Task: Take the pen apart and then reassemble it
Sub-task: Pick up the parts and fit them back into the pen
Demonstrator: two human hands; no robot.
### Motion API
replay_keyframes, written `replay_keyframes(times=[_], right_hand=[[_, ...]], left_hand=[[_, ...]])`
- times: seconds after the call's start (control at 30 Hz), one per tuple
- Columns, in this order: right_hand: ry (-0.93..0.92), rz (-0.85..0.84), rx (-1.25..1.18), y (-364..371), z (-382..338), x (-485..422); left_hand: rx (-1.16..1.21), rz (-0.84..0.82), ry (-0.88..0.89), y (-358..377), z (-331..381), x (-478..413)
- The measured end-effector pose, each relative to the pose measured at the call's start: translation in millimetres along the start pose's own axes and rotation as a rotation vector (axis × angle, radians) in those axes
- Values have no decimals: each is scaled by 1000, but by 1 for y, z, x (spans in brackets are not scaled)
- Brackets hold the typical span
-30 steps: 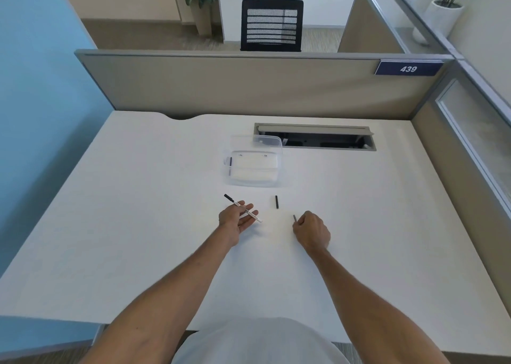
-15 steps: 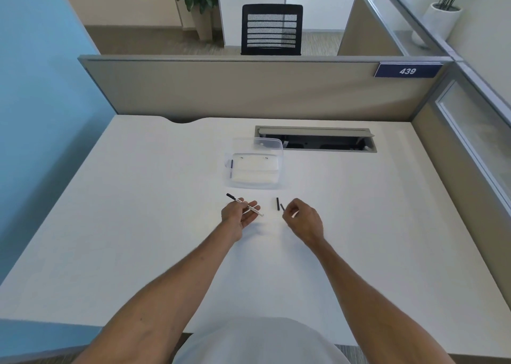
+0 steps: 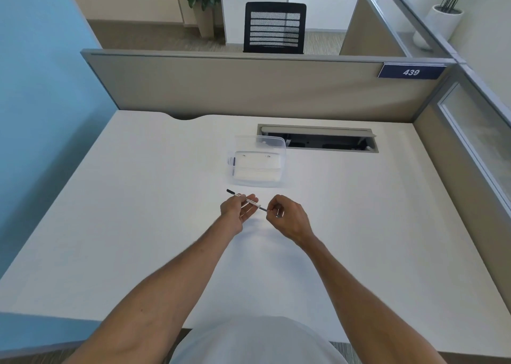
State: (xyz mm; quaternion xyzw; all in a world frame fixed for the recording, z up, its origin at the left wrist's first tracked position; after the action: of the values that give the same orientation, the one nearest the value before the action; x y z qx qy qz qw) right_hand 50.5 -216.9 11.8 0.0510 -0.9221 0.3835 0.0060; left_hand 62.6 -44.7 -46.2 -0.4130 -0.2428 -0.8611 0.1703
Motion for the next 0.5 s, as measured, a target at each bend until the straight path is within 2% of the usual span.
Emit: replay_keyframes(times=[0.5], right_hand=[[6, 24, 23, 5, 6, -1]], left_hand=[[-13, -26, -33, 0, -2, 2]])
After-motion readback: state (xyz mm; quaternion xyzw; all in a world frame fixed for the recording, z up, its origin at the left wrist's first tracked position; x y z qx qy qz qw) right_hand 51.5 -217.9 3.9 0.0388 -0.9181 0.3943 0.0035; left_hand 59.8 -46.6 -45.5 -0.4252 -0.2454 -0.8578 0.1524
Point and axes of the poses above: each hand's wrist, its own x-axis away from the middle knuckle, its own y-axis out of the palm, z = x × y, the point moved 9 cm from there along -x, towards the middle knuckle, and after that the axes turned 4 degrees about -y, right-handed, at the moved point
